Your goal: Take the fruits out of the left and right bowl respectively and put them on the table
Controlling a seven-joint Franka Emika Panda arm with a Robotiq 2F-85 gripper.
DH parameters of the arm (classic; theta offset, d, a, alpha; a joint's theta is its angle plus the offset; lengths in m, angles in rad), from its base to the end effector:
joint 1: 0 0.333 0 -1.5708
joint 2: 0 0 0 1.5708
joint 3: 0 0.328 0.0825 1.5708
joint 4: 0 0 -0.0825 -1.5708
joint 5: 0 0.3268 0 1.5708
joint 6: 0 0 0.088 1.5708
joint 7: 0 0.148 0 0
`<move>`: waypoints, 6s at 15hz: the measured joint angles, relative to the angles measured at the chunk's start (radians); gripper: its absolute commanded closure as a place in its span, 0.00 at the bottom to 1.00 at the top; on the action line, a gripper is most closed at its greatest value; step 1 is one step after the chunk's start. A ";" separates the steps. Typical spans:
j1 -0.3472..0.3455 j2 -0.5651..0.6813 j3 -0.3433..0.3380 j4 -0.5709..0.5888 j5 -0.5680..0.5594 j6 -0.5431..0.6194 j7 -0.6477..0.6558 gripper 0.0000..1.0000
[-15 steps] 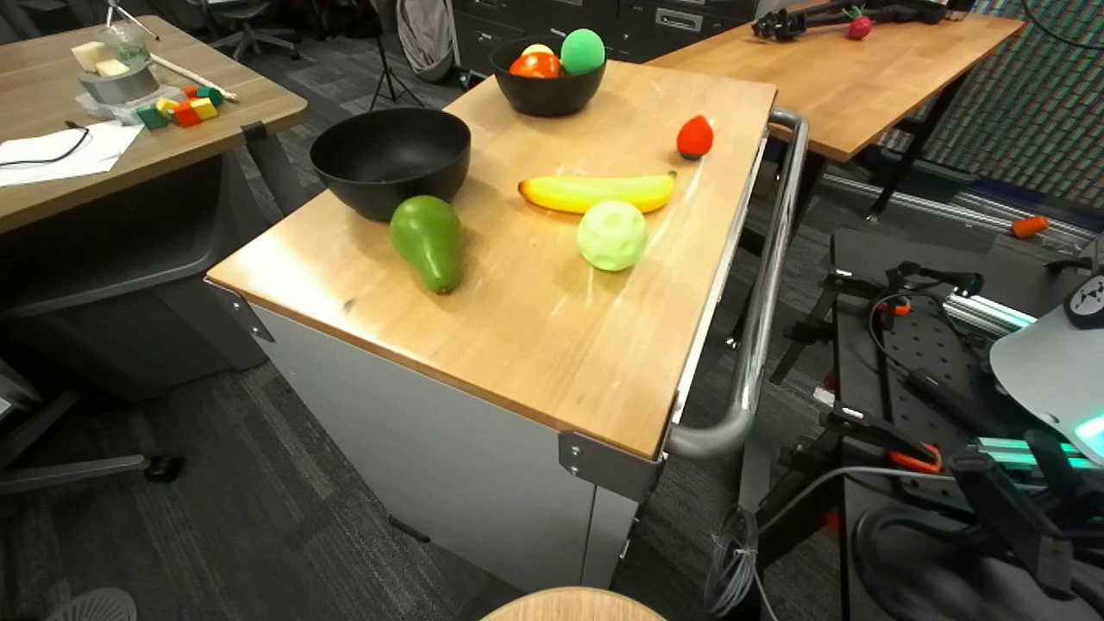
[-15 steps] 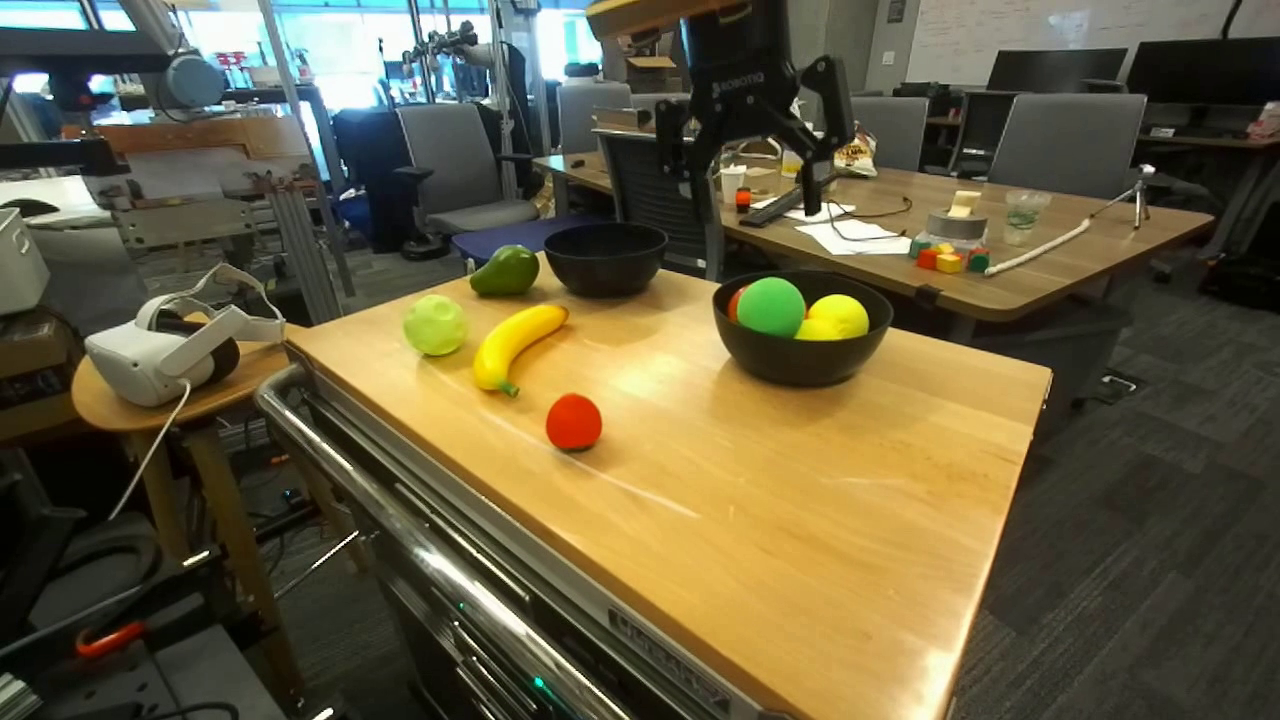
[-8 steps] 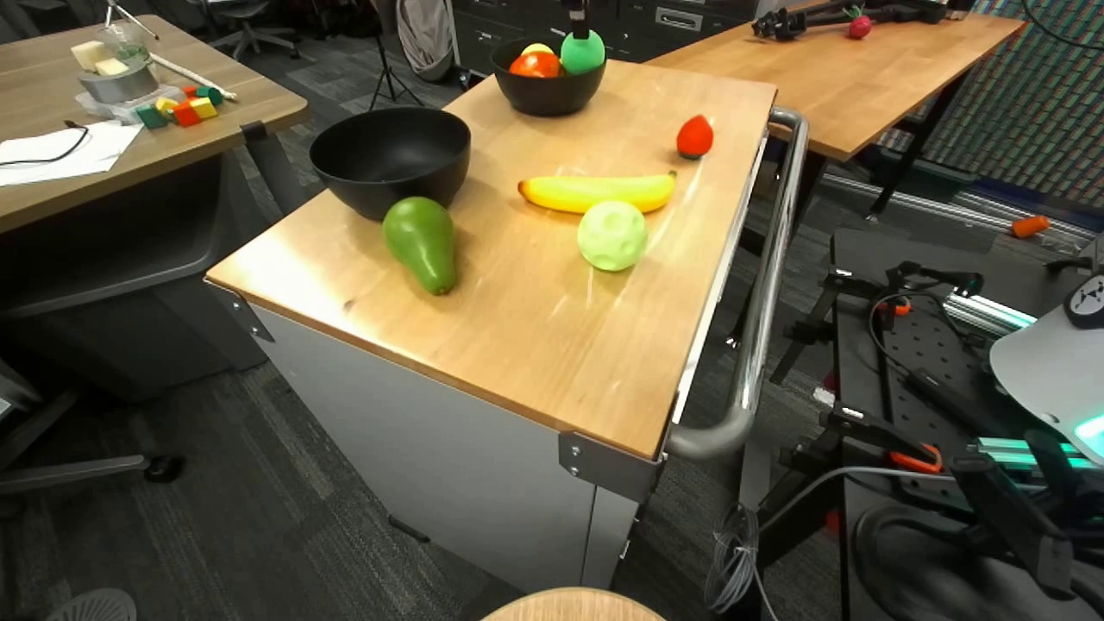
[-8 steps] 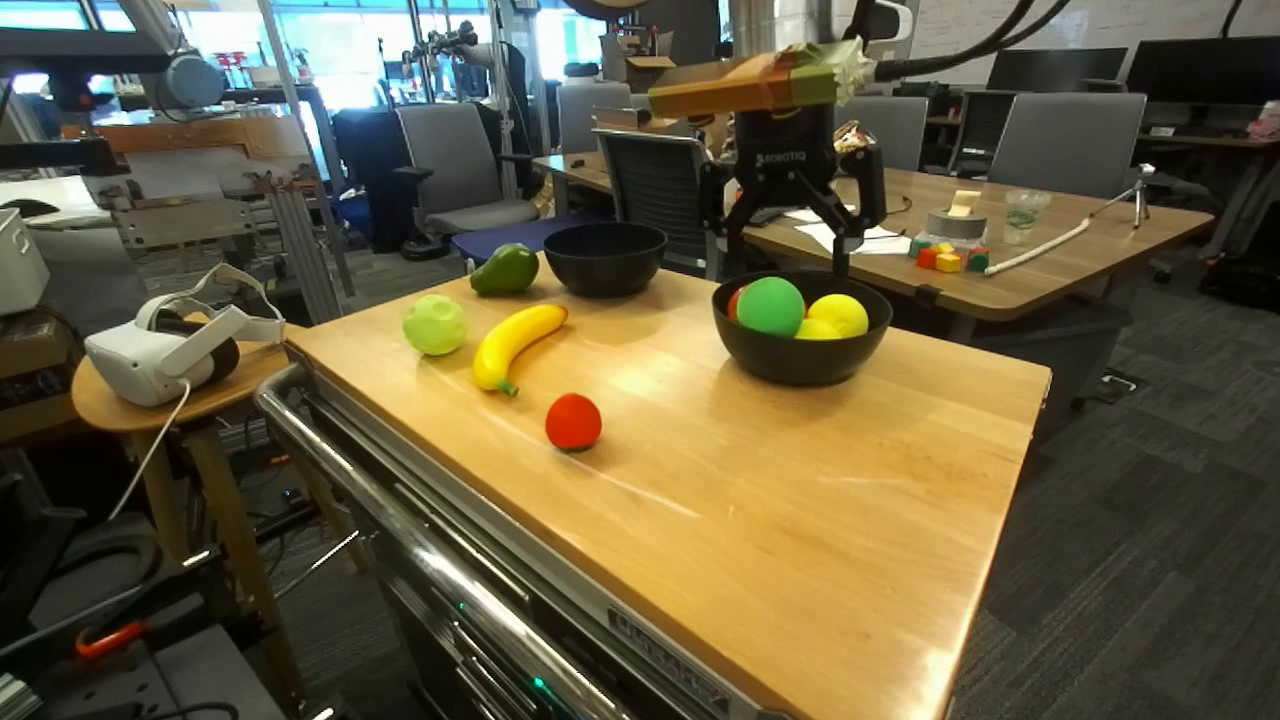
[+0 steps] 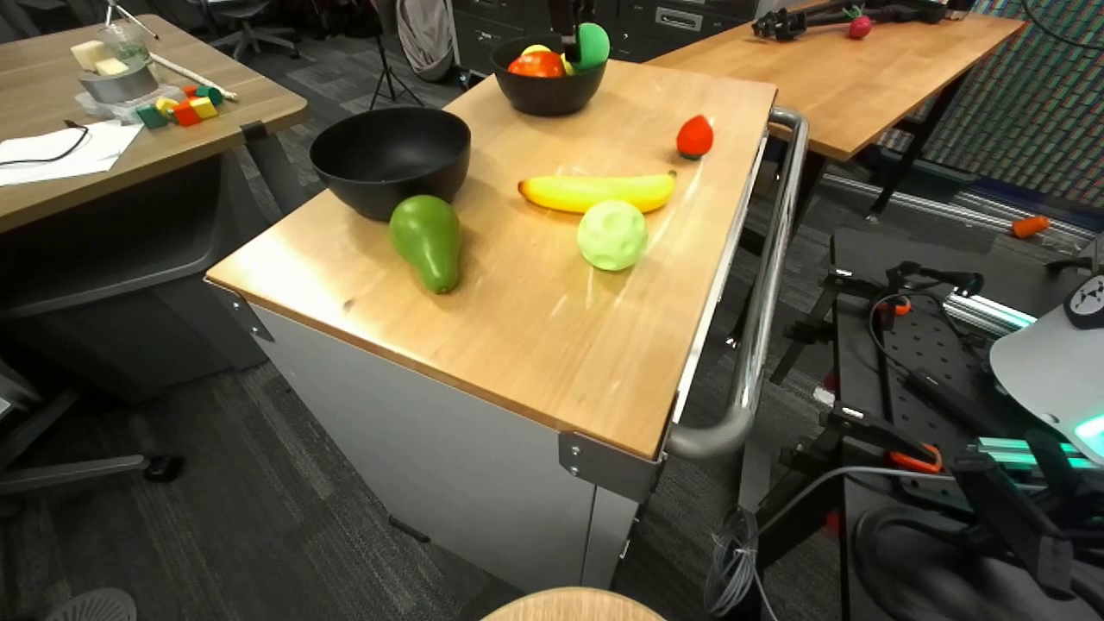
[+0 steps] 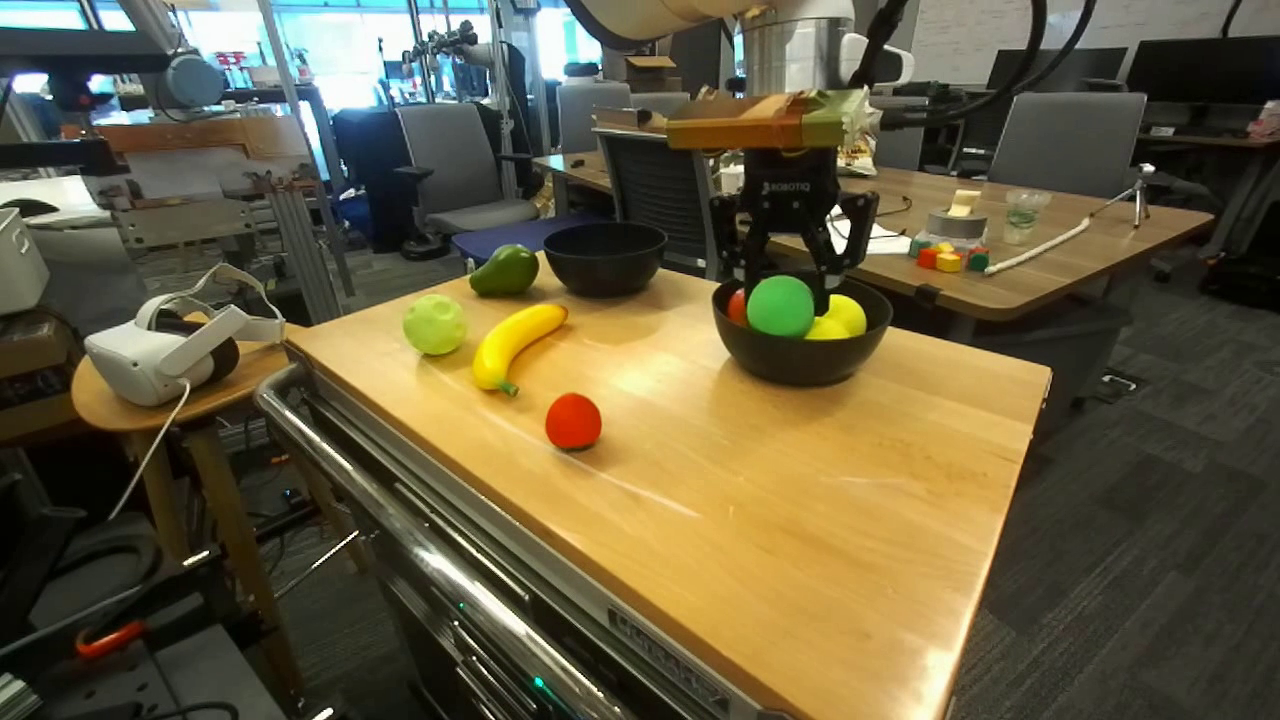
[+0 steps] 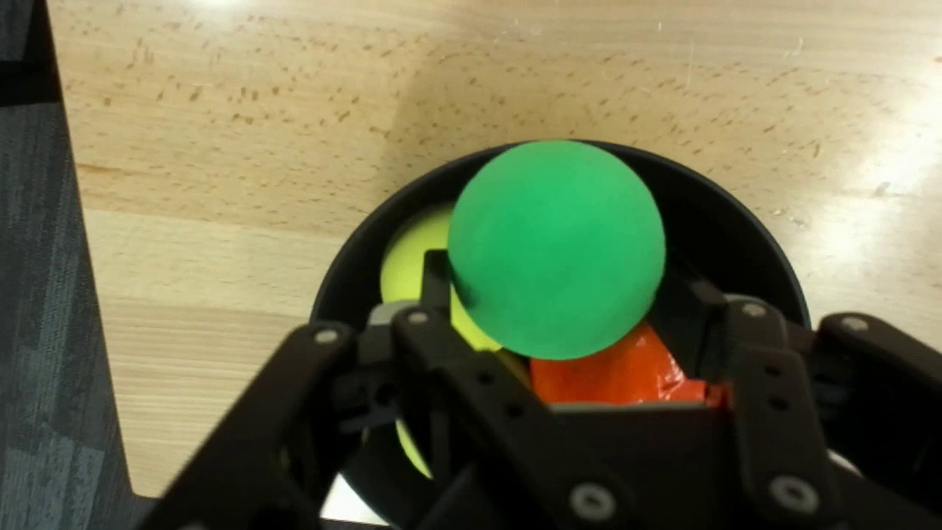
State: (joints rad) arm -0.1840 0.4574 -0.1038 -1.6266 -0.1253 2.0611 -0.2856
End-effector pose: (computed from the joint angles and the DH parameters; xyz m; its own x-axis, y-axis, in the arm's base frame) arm 0.6022 -0.1819 0.3547 0.9956 0.0631 -0.0690 0.0724 -0.9874 0.1405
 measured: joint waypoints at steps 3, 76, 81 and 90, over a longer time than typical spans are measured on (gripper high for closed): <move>-0.002 0.002 0.000 0.000 0.010 -0.018 -0.003 0.72; 0.000 0.106 0.041 0.060 0.020 0.094 -0.023 0.00; -0.007 0.116 0.045 0.078 0.045 0.068 -0.031 0.40; -0.011 0.109 0.045 0.081 0.058 0.049 -0.030 0.43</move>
State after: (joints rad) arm -0.1946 0.5660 -0.0585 -1.5461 -0.0675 2.1104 -0.3159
